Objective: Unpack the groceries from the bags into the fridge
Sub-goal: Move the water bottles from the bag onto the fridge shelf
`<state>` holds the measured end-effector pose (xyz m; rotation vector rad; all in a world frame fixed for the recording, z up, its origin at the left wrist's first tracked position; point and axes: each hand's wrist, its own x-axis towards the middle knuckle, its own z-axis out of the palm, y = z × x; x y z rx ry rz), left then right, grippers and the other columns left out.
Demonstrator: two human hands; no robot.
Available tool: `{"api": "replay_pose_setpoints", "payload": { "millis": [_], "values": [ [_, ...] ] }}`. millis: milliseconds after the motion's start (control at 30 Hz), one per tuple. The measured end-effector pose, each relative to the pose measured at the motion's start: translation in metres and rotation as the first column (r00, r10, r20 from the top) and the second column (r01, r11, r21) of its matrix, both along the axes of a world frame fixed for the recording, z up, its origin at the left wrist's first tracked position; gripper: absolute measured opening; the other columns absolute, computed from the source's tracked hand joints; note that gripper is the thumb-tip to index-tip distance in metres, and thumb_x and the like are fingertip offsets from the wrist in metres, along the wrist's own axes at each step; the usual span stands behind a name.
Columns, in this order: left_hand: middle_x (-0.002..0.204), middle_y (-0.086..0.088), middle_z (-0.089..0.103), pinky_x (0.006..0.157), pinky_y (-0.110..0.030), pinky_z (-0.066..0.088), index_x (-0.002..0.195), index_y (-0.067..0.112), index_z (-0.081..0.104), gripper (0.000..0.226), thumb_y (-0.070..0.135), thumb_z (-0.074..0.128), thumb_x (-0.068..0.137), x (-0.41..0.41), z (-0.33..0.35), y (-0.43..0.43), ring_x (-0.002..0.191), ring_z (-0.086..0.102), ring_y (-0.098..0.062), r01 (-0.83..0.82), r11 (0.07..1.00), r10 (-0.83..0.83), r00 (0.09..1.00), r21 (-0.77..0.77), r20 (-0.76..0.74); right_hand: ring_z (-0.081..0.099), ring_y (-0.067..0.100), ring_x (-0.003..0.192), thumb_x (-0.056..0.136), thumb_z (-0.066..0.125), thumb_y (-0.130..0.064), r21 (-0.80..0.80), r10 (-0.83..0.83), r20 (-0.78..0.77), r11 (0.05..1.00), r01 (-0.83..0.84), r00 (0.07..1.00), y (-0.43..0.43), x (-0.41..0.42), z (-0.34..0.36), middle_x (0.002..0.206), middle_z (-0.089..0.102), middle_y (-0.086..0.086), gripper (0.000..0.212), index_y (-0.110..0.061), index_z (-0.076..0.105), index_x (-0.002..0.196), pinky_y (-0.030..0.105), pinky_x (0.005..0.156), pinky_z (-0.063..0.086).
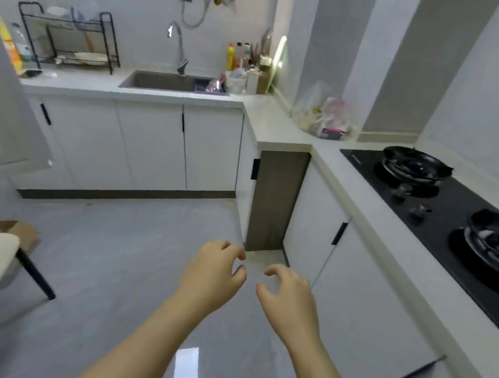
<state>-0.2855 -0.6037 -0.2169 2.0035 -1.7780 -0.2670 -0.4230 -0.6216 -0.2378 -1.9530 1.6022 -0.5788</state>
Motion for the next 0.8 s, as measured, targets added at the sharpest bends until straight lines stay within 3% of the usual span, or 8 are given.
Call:
{"api": "replay_pose_setpoints", "payload": {
  "millis": [133,333,500,800],
  "values": [
    [0.123,0.007,0.052,0.085,-0.024,0.045,0.118,0.025,0.055,0.027,0.033,0.046,0.094,-0.087,-0.005,-0.047,0.110,0.048,-0.011,0.155,0.988,-0.155,0.988,-0.007,-0.023,0.043,0.011,0.117,0.091,0.049,-0.031,-0.016,-0.153,-0.025,0.988,0.153,0.988,-0.023,-0.094,0.003,0.125,0.053,-0.011,0.029,-0.028,0.053,0.119,0.026,0.095,0.039],
    [0.123,0.007,0.051,0.083,-0.026,0.047,0.121,0.024,0.054,0.030,0.033,0.045,0.095,-0.195,-0.004,-0.089,0.111,0.047,-0.011,0.398,0.917,-0.398,0.917,-0.014,-0.017,0.043,0.011,0.117,0.091,0.050,-0.031,-0.010,-0.411,0.038,0.911,0.412,0.911,-0.032,-0.195,0.003,0.123,0.053,-0.011,0.025,-0.027,0.055,0.116,0.028,0.096,0.040],
    [0.123,0.007,0.052,0.082,-0.026,0.047,0.120,0.024,0.054,0.030,0.034,0.044,0.094,-0.269,-0.005,-0.123,0.108,0.049,-0.011,0.570,0.821,-0.571,0.821,-0.026,-0.002,0.044,0.010,0.111,0.091,0.050,-0.030,-0.028,-0.584,0.033,0.810,0.585,0.811,-0.039,-0.260,0.002,0.121,0.054,-0.012,0.025,-0.027,0.055,0.115,0.024,0.088,0.040],
    [0.116,0.007,0.053,0.080,-0.024,0.046,0.118,0.023,0.057,0.028,0.029,0.047,0.093,-0.387,0.004,-0.207,0.108,0.049,-0.013,0.776,0.624,-0.780,0.626,-0.095,-0.001,0.045,0.015,0.111,0.089,0.053,-0.028,-0.088,-0.809,0.081,0.576,0.813,0.582,-0.091,-0.353,0.011,0.115,0.057,-0.011,0.021,-0.025,0.058,0.109,0.027,0.089,0.040]
  ]
}}
